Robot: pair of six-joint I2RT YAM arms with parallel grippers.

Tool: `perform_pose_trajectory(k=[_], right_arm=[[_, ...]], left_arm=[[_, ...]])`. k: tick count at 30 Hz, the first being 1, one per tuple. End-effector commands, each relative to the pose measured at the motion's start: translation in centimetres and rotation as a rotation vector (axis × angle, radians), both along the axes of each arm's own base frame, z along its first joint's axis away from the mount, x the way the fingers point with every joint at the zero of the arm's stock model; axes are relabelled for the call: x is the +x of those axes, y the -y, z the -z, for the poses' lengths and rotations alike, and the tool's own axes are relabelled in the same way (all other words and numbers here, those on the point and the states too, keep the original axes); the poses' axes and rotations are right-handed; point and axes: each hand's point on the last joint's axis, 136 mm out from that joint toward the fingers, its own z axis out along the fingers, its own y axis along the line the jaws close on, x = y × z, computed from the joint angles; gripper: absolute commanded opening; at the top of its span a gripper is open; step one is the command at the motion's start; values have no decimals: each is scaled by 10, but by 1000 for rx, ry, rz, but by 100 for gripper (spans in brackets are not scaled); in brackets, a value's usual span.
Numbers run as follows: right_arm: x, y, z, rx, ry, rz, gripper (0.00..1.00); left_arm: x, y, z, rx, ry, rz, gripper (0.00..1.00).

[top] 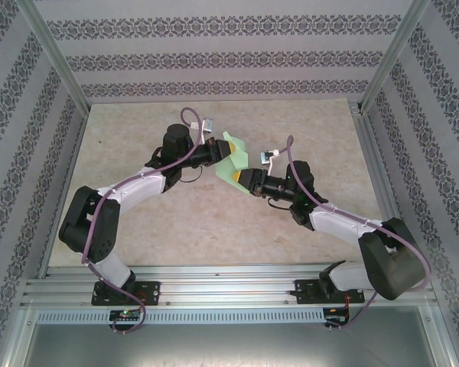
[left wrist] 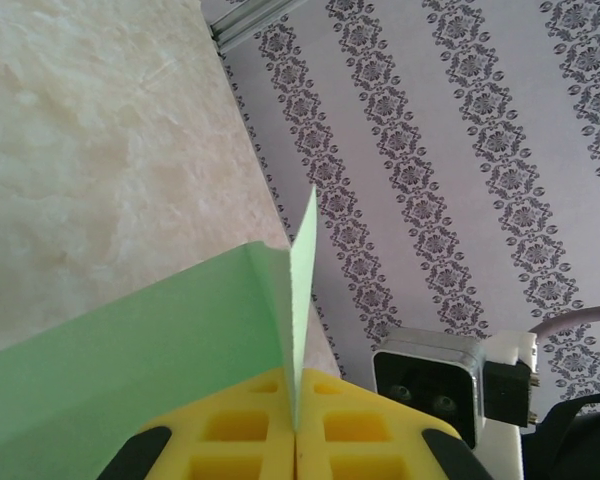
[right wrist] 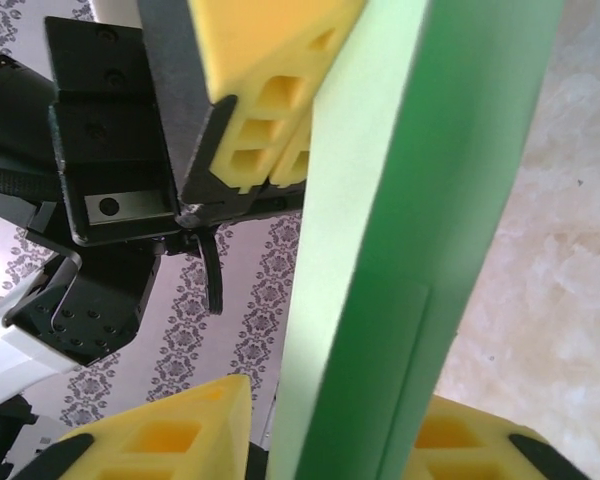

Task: Fold a paper plane with a square sheet of paper (fold left side to right side)
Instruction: Turn over the paper at the center of the table.

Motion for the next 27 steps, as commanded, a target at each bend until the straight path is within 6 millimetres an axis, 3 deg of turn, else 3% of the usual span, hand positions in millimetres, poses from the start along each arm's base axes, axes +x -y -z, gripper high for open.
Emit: perform_pose_trajectory(k=[1, 3, 8, 12, 14, 19, 23, 27], right_arm=[[-1, 1, -5, -4, 27, -12, 27], [0, 2, -2, -11, 20, -8, 23], [1, 4, 10, -66, 0, 2, 12], [1, 9, 27, -158, -23, 15, 6], [0, 14, 37, -230, -28, 28, 4], [-2, 35, 58, -484, -7, 74, 0], [-3, 61, 73, -820, 39, 124, 0], [-1, 90, 73, -1182, 116, 186, 0]], left_arm=[[-4, 7, -1, -26, 14, 34, 9], [-5, 7, -1, -29, 17, 39, 11], [-6, 6, -13, -38, 44, 44, 26], [-4, -13, -29, -30, 82, 5, 39], [-4, -30, -38, -14, 103, -29, 44], [-9, -86, -49, 93, 156, -183, 66], [-21, -132, -49, 233, 187, -337, 75], [-33, -173, -40, 398, 195, -498, 80]])
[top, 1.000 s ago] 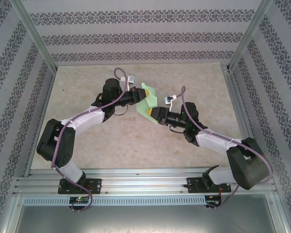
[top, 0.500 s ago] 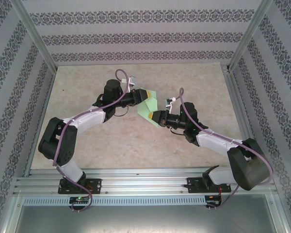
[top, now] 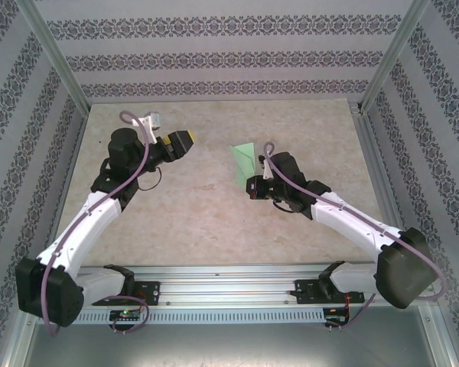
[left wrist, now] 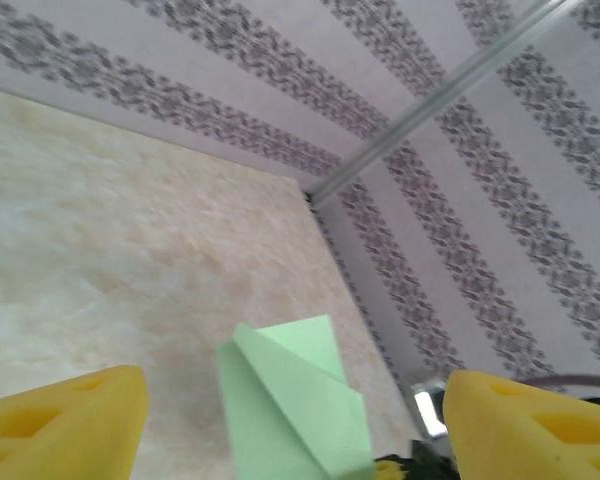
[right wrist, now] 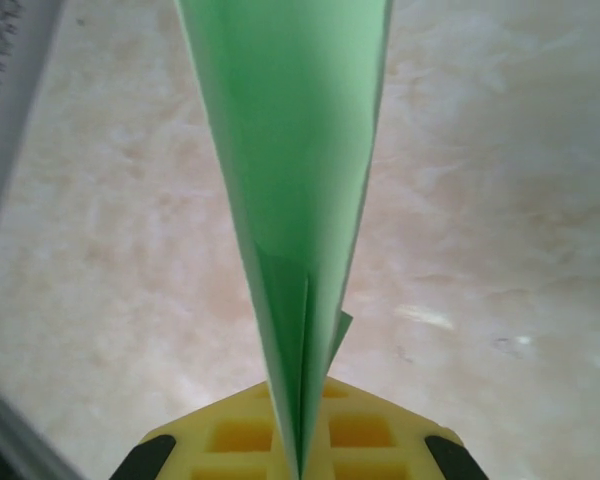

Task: Fold a paper plane with a square sheet of paper (fold left side to right side)
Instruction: Turn over the paper at the center of the table.

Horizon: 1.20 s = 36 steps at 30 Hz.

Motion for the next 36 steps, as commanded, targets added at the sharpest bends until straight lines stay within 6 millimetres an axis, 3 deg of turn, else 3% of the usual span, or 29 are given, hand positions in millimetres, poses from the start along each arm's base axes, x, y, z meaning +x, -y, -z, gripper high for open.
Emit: perform_pose_trajectory(k=[1, 5, 8, 13, 18, 23, 26, 29, 31, 36], right_arm=[[-4, 57, 18, -523, 53, 50, 0], [0, 74, 13, -905, 108, 41, 0], [2, 72, 14, -1105, 134, 2, 0], [7, 53, 32, -1360, 159, -96, 0], [11, 25, 65, -1502, 159, -211, 0], [5, -3, 100, -1470, 114, -298, 9], [-10, -26, 108, -1341, 93, -359, 31], [-31, -46, 100, -1191, 94, -407, 51], [-43, -52, 88, -1080, 84, -420, 59], [-60, -56, 42, -808, 115, -401, 77]], left_arm=[[-7, -44, 43, 218, -79, -190, 81], [-19, -75, 49, 290, -90, -326, 83], [-26, -93, 52, 326, -100, -404, 84], [-33, -108, 61, 362, -131, -472, 85], [-33, -107, 67, 362, -148, -469, 85], [-32, -104, 70, 357, -152, -449, 85], [-30, -100, 71, 361, -155, -426, 85], [-29, -91, 74, 358, -156, -376, 86], [-27, -84, 77, 350, -162, -341, 86], [-23, -48, 92, 291, -181, -152, 85]])
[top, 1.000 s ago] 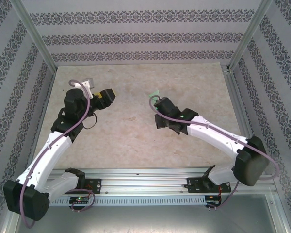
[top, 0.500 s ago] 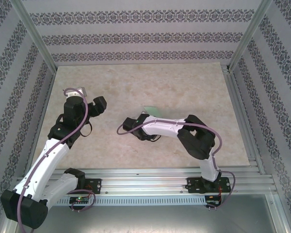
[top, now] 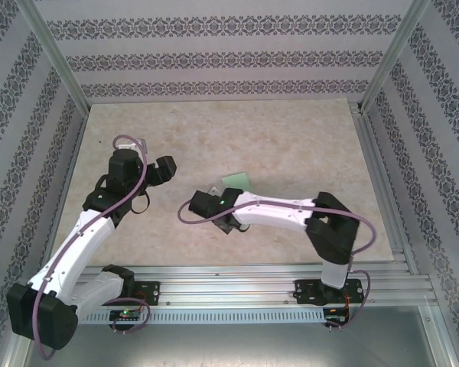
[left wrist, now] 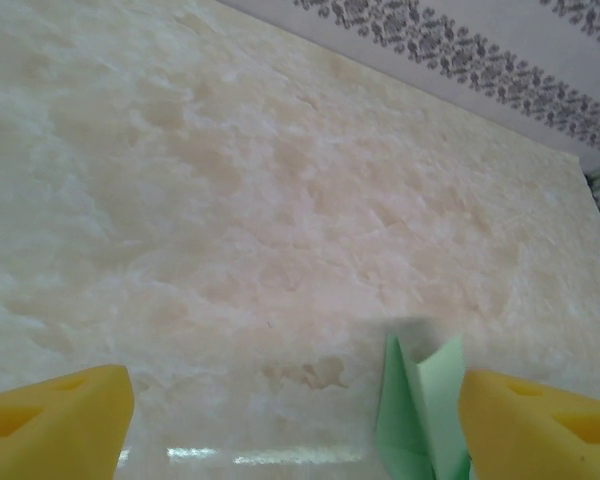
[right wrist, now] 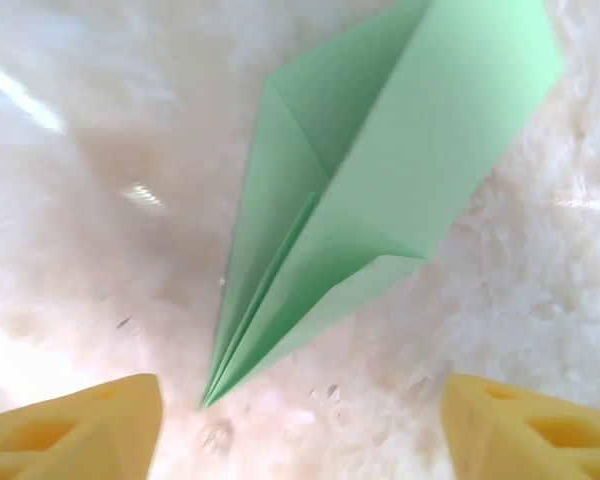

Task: Fold a paper plane with a square sheet of paper (fold left side to right side)
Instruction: Turn over the paper at the center of the table, then pick up the paper from the center of the table.

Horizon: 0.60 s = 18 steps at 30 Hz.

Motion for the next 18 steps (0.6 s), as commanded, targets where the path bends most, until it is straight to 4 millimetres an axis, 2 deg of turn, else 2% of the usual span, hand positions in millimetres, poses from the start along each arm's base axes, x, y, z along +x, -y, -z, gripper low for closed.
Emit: perform_pose_trajectory(k=[1, 4, 9, 11, 13, 18], right_arm=[[-6, -10, -37, 262, -16, 19, 80], [6, 2, -59, 470, -6, 94, 83], [41, 30, -78, 887, 0, 278, 87], [50, 44, -78, 1042, -2, 341, 90], [55, 57, -74, 1140, -19, 387, 91], [57, 89, -52, 1242, -83, 481, 91]], left_arm=[[4, 32, 4, -82, 5, 176, 85], [4, 65, 17, -187, -40, 324, 83], [-1, 124, 47, -291, -128, 500, 83], [-1, 145, 64, -302, -170, 536, 83], [2, 158, 79, -299, -203, 534, 83], [12, 194, 112, -327, -277, 577, 78]])
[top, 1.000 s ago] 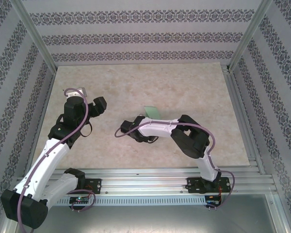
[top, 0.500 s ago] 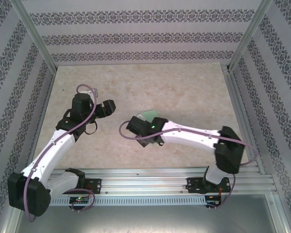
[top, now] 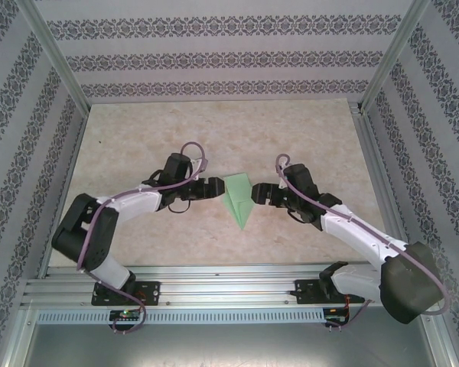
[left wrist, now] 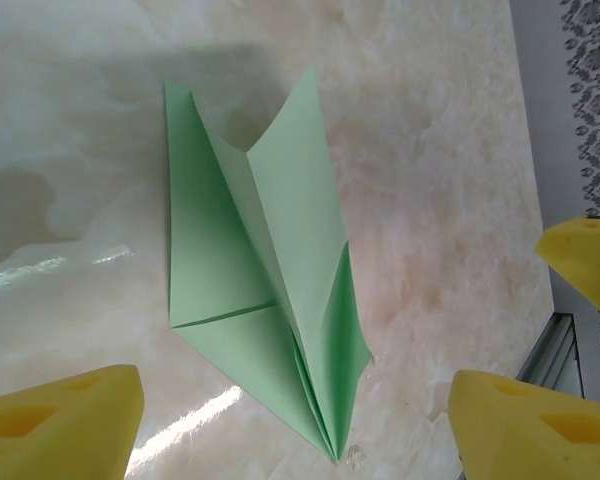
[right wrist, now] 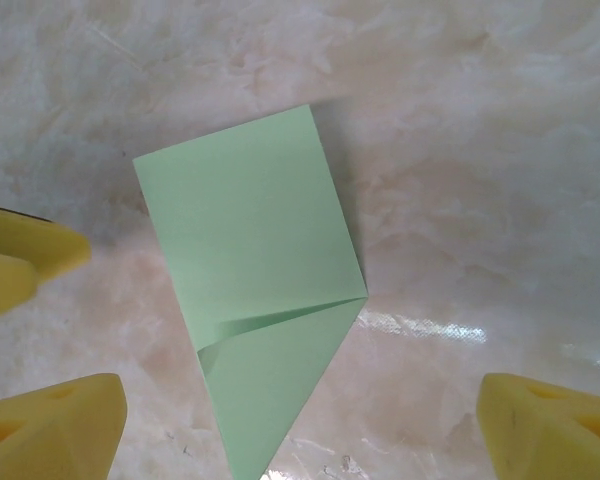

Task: Fold a paper plane with a square sheet of paper (fold left side to right side)
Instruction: Pick up the paper from the center of the table.

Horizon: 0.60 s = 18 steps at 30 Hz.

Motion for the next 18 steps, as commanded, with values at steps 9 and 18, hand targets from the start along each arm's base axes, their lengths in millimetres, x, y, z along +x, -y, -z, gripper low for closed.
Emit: perform_pose_trajectory(k=[9, 18], right_arm=[[-2, 12, 9, 255, -37, -24, 82], [17, -1, 13, 348, 1, -158, 74]], left_arm=[[31, 56, 17, -91, -7, 68, 37], [17, 56, -4, -177, 62, 193, 1]])
